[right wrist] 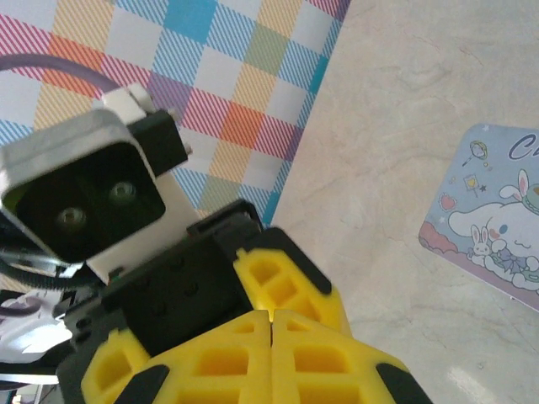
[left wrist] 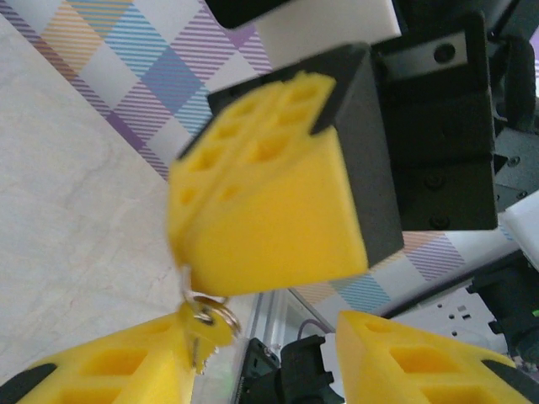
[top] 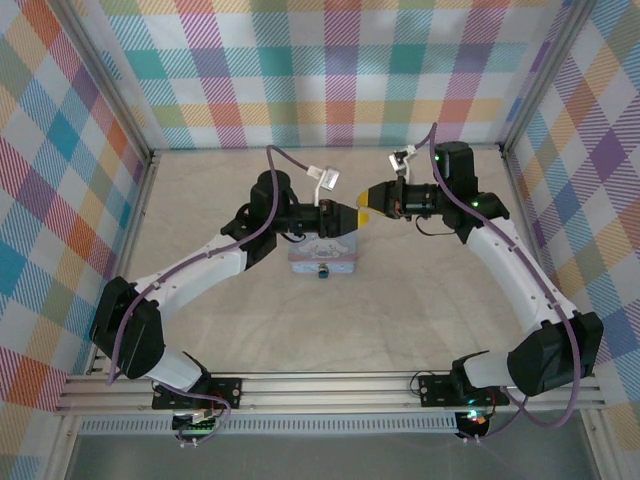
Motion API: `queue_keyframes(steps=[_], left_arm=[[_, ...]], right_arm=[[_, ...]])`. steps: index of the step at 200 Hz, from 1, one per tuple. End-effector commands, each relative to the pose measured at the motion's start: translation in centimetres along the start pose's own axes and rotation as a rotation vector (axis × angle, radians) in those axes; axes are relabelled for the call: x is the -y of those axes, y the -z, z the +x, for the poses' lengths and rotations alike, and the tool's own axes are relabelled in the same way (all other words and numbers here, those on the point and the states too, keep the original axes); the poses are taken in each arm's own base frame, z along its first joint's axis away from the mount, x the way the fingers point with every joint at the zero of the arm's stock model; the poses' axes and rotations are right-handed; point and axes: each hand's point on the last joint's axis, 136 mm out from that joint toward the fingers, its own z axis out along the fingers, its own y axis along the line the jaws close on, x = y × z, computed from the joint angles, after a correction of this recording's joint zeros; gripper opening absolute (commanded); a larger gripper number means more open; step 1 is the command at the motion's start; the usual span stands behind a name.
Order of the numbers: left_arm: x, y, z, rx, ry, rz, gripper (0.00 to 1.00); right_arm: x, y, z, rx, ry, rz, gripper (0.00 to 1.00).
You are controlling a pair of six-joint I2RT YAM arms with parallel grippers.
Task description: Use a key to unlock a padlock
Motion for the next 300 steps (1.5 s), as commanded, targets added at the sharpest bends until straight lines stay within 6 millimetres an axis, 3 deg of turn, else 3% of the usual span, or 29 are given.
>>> queue_keyframes(steps=[1, 68, 105, 190, 202, 235, 254, 284, 300], left_arm=[[1.3, 0.0, -0.4, 0.003, -0.054, 0.032, 0.48], [0.7, 0.3, -0.3, 0.008, -0.068, -0.026, 0.31], [0.2, 1.0, -0.4, 0.026, -0.079, -0.080, 0.32], [0.2, 1.0, -0.8, 0.026, -0.079, -0.099, 0.24], [0.2, 1.0, -0.8, 0.027, -0.080, -0.097, 0.19], [0.2, 1.1, -0.8, 0.031, -0.077, -0.107, 0.16], [0.3, 1.2, -0.8, 0.029, -0.083, -0.106, 0.09], [0.3, 1.3, -0.7, 0.022, -0.082, -0.114, 0.09], [0.2, 1.3, -0.4, 0.010, -0.077, -0.116, 0.15]], right_arm=[[0.1, 0.0, -0.3, 0.007, -0.014, -0.015, 0.00], [0.2, 0.5, -0.1, 0.012, -0.007, -0.003, 0.00], [0.1, 0.6, 0.3, -0.009, -0.005, -0.009, 0.00], [0.2, 0.7, 1.3, -0.045, 0.002, -0.014, 0.00], [0.1, 0.7, 1.4, -0.049, 0.003, -0.017, 0.00], [0.1, 0.7, 1.5, -0.054, 0.007, -0.017, 0.00], [0.2, 0.7, 1.6, -0.059, 0.006, -0.014, 0.00], [0.5, 0.7, 1.7, -0.063, 0.009, -0.005, 0.00], [0.3, 0.7, 1.7, -0.066, 0.012, -0.013, 0.00]])
